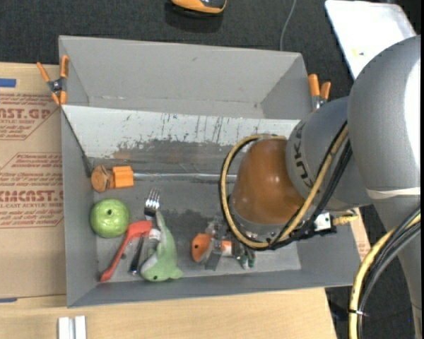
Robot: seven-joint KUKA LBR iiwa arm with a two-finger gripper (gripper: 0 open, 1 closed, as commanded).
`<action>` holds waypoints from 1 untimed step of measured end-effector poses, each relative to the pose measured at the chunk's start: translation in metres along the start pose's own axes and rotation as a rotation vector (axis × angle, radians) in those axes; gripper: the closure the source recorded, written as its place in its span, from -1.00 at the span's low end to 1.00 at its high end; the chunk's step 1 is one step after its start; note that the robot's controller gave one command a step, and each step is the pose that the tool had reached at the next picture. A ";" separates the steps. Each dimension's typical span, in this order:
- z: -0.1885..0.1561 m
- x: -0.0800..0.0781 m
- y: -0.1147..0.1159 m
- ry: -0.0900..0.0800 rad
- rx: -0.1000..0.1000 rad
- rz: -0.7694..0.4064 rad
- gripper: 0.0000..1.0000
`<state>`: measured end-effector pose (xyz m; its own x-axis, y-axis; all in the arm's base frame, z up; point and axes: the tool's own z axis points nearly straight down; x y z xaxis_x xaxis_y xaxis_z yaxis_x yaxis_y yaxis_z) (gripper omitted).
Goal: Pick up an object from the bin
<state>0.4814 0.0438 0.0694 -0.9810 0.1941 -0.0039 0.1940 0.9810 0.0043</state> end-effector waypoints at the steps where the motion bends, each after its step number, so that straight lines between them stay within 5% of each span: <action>1: 0.000 0.000 0.000 0.001 0.000 0.000 1.00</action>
Offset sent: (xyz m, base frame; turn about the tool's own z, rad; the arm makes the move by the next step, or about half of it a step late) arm 0.0001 0.0000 0.0646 -0.0001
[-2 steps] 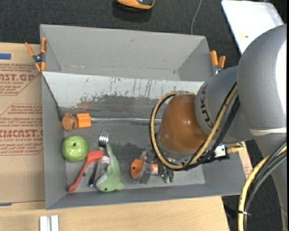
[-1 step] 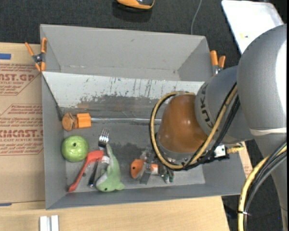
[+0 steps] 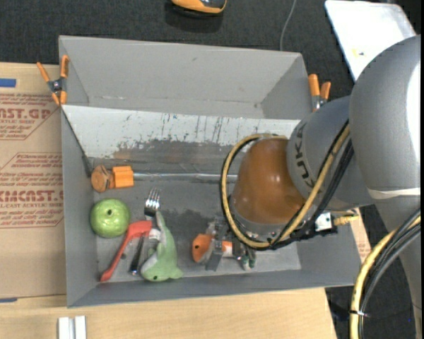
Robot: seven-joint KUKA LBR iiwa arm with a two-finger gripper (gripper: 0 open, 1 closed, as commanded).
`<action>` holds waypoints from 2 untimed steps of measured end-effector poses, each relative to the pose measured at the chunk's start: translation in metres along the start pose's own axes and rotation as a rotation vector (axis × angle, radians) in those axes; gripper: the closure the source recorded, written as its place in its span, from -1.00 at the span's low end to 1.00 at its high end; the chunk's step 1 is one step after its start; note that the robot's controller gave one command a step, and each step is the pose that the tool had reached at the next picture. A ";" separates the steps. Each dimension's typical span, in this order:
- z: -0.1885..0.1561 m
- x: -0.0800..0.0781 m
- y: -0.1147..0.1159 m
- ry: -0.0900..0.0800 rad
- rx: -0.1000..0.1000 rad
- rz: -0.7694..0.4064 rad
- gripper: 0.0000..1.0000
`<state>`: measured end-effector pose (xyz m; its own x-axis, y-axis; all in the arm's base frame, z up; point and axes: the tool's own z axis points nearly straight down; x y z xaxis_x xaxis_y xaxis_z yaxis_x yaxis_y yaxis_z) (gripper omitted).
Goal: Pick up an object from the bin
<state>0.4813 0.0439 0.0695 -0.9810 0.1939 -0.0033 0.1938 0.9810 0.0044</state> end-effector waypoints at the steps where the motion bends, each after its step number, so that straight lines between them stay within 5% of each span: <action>1: -0.037 0.002 0.000 0.007 0.001 0.000 1.00; 2: -0.067 0.002 0.001 0.006 0.000 -0.002 1.00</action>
Offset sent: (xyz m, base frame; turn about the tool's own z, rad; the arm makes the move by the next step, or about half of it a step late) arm -0.0025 0.0001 0.0652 -0.0006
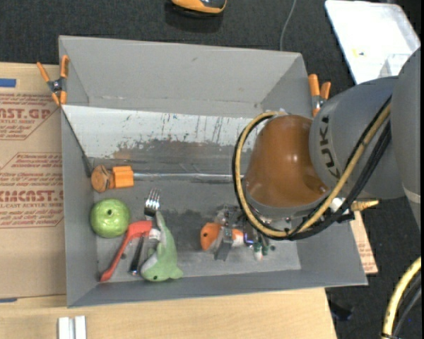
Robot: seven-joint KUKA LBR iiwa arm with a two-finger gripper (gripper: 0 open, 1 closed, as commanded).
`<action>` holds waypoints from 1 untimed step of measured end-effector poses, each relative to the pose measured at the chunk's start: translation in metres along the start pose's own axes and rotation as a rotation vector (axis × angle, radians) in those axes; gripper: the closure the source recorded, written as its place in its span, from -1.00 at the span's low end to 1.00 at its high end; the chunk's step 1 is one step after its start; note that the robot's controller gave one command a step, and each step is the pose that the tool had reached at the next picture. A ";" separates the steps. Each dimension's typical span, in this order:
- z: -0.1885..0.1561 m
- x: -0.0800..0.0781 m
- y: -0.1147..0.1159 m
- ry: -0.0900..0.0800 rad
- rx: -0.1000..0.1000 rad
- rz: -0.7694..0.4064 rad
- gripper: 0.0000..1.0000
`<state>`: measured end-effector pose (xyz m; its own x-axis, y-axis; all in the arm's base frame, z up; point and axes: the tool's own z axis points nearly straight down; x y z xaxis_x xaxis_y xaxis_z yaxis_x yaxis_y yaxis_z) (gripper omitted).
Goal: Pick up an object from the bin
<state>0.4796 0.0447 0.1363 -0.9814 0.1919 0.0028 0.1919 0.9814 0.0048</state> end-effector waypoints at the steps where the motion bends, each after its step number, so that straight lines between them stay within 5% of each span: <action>1: -0.048 -0.001 0.001 -0.004 -0.001 -0.001 1.00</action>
Offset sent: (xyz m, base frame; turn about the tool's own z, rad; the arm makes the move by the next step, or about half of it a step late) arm -0.0013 -0.0001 0.0220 -0.0003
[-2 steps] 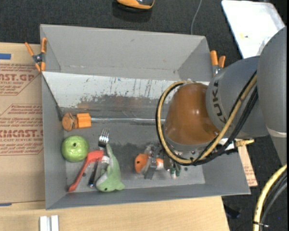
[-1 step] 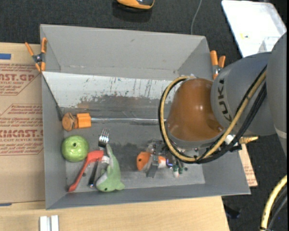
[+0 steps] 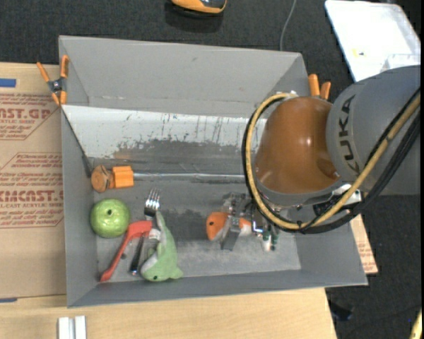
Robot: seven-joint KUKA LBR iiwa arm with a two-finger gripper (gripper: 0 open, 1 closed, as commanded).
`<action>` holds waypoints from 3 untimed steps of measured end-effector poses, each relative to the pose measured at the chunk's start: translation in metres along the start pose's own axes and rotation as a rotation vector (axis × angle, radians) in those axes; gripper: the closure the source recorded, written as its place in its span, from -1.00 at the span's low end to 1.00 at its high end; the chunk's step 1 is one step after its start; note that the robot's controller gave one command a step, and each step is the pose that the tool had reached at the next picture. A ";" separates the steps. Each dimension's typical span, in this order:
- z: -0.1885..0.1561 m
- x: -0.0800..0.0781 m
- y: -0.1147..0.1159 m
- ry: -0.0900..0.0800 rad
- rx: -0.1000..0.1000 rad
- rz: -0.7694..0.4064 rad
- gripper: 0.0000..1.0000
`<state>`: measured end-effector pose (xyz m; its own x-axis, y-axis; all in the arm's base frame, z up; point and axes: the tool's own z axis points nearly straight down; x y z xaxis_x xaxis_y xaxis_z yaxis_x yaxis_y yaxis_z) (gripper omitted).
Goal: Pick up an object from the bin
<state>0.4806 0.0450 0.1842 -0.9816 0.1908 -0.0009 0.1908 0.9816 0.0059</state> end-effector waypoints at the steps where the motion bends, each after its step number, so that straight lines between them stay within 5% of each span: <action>1: 0.018 0.002 -0.001 0.008 0.003 0.001 1.00; 2: -0.032 0.000 0.000 0.001 0.001 -0.001 1.00; 3: -0.021 0.002 0.000 0.009 0.003 -0.001 1.00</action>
Offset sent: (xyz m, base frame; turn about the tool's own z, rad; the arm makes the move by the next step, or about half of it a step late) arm -0.0005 -0.0003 0.0322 0.0005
